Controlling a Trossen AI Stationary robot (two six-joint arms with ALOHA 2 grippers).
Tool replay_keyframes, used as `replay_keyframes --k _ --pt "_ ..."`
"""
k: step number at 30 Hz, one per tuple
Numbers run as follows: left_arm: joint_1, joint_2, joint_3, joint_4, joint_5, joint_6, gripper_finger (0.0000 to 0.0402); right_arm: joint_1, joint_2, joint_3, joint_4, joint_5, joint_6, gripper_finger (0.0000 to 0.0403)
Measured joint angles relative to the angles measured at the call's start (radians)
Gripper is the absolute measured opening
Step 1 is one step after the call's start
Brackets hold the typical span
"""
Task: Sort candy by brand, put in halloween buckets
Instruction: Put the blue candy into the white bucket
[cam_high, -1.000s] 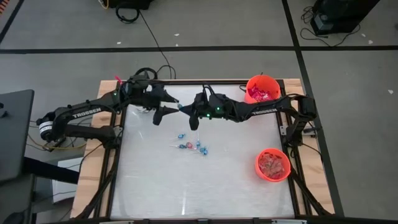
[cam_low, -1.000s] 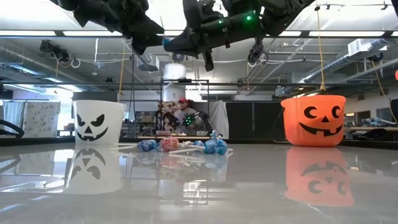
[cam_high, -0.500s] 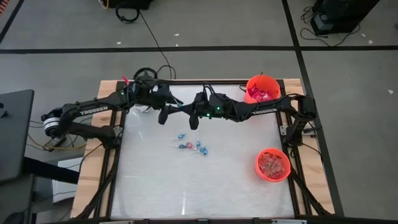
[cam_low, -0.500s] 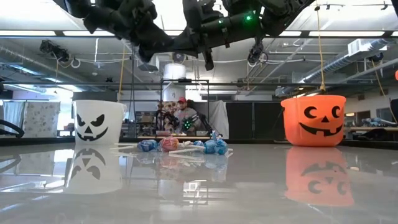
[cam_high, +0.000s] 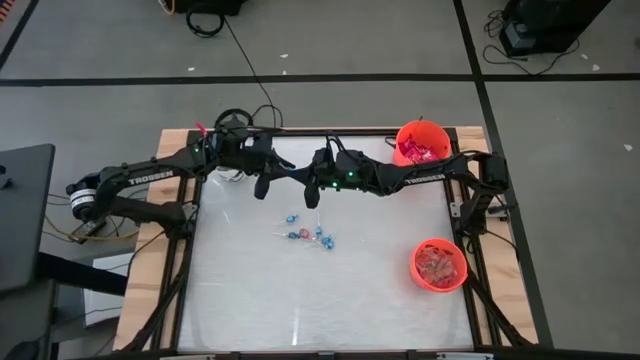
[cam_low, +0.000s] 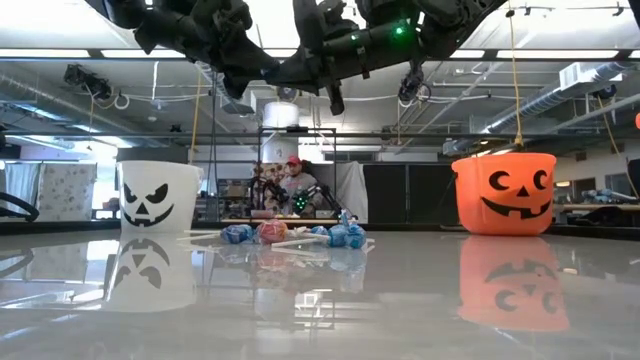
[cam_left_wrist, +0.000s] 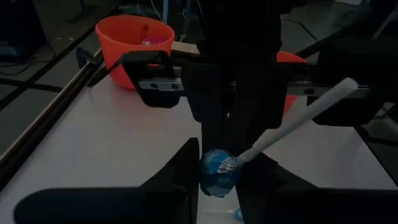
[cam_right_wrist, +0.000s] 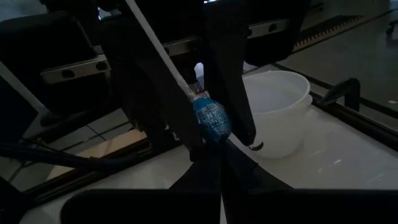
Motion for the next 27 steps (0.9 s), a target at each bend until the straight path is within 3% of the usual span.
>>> replay_keyframes --k 6,11,17,21,27 --pt "0.035 -0.01 0.01 -0.023 -0.005 -0.032 0.0075 -0.002 0.0 0.0 -0.014 -0.035 0.012 0.0036" --pt "0.114 -0.049 0.042 -0.133 -0.183 -0.013 0.0088 0.01 0.013 0.002 -0.197 -0.058 0.017 0.011" --pt "0.305 -0.059 0.043 -0.416 -0.28 0.026 0.0088 0.024 0.093 0.0 -0.343 -0.05 0.061 0.0185" --pt "0.425 -0.06 0.03 -0.538 -0.36 0.04 0.0088 0.037 0.146 0.0 -0.306 -0.062 0.095 0.0203" --pt "0.556 -0.042 0.029 -0.611 -0.352 0.039 0.009 0.055 0.223 0.001 -0.174 -0.154 -0.02 0.0202"
